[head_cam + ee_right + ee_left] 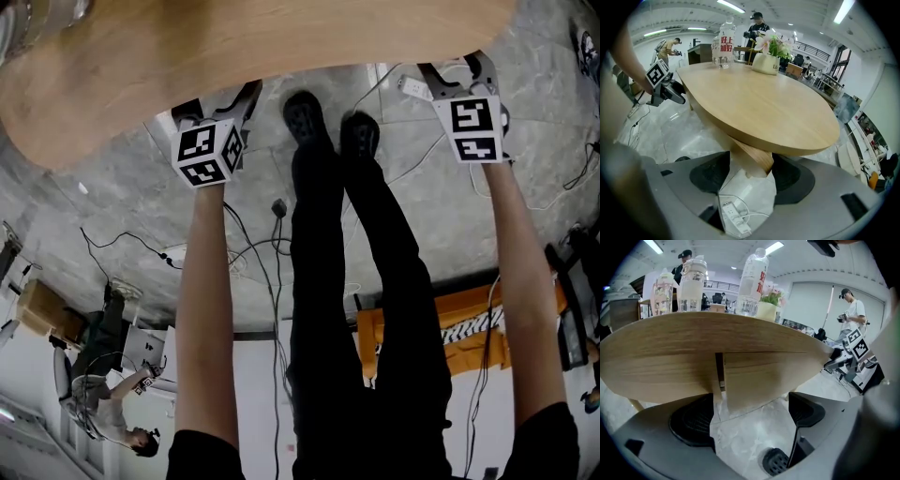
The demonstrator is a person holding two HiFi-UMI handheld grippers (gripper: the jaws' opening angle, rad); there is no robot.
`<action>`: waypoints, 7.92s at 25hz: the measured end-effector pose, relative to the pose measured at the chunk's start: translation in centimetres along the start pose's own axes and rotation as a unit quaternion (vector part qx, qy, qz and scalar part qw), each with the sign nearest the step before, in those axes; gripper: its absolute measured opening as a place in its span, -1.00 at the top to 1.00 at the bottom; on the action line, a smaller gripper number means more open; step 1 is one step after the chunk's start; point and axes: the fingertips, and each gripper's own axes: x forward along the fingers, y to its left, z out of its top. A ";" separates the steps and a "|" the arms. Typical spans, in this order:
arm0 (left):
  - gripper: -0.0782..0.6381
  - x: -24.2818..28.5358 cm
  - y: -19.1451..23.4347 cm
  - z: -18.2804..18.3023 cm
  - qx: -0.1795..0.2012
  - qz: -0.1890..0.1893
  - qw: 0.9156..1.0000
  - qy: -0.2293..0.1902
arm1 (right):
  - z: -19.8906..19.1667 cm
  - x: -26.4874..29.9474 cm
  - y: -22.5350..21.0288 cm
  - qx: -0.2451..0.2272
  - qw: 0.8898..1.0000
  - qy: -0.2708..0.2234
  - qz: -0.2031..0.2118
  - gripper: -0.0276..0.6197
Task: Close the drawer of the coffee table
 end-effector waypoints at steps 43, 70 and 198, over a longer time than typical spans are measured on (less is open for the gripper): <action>-0.36 -4.5 -3.4 -5.2 -0.044 0.027 0.996 0.078 | -4.8 -4.3 5.1 0.026 0.997 0.069 0.030 0.19; -0.25 -7.4 -5.4 -12.0 -0.039 0.032 0.989 0.139 | -10.3 -6.3 10.2 0.000 0.992 0.115 0.056 0.26; 0.74 -72.8 -31.1 24.9 0.028 -0.019 0.943 -0.332 | 20.0 -78.1 14.4 0.133 0.923 -0.359 -0.038 0.88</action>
